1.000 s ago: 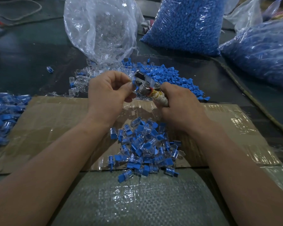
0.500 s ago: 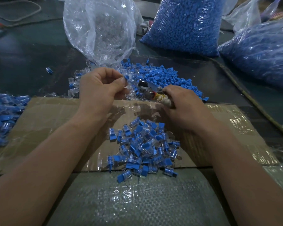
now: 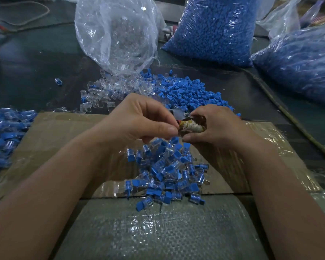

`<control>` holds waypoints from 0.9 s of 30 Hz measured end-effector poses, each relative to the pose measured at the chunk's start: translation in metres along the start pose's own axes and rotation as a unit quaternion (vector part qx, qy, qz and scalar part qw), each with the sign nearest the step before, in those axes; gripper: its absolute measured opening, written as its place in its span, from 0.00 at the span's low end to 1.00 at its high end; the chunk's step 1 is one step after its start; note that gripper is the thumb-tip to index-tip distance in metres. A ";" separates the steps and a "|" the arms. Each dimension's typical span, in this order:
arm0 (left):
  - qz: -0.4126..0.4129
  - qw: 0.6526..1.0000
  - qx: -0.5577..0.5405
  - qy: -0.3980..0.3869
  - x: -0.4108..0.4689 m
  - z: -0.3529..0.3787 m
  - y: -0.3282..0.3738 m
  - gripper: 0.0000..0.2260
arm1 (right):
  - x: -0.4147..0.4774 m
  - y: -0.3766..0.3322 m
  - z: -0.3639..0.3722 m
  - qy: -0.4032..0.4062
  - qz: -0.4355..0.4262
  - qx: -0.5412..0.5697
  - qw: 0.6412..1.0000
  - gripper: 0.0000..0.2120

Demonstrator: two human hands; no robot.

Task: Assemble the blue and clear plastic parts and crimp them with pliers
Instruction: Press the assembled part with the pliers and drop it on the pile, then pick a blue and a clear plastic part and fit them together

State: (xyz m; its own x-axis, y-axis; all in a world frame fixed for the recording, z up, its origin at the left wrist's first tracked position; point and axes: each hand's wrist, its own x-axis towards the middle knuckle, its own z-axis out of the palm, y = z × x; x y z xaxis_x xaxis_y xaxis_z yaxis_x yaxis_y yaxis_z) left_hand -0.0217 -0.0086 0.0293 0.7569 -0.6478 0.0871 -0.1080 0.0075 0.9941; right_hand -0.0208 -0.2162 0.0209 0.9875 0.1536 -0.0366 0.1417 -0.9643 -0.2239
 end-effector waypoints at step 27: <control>-0.079 0.849 0.478 0.213 0.023 -0.023 -0.041 0.26 | -0.005 0.015 -0.012 0.058 0.034 0.081 0.994 0.12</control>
State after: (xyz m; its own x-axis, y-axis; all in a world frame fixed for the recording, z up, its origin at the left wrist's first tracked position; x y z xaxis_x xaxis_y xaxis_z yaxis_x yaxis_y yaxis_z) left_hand 0.0151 -0.0063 -0.0081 0.9532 -0.2468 0.1746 -0.3019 -0.8069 0.5077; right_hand -0.0226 -0.2335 0.0295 0.9970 0.0548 0.0544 0.0714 -0.9226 -0.3790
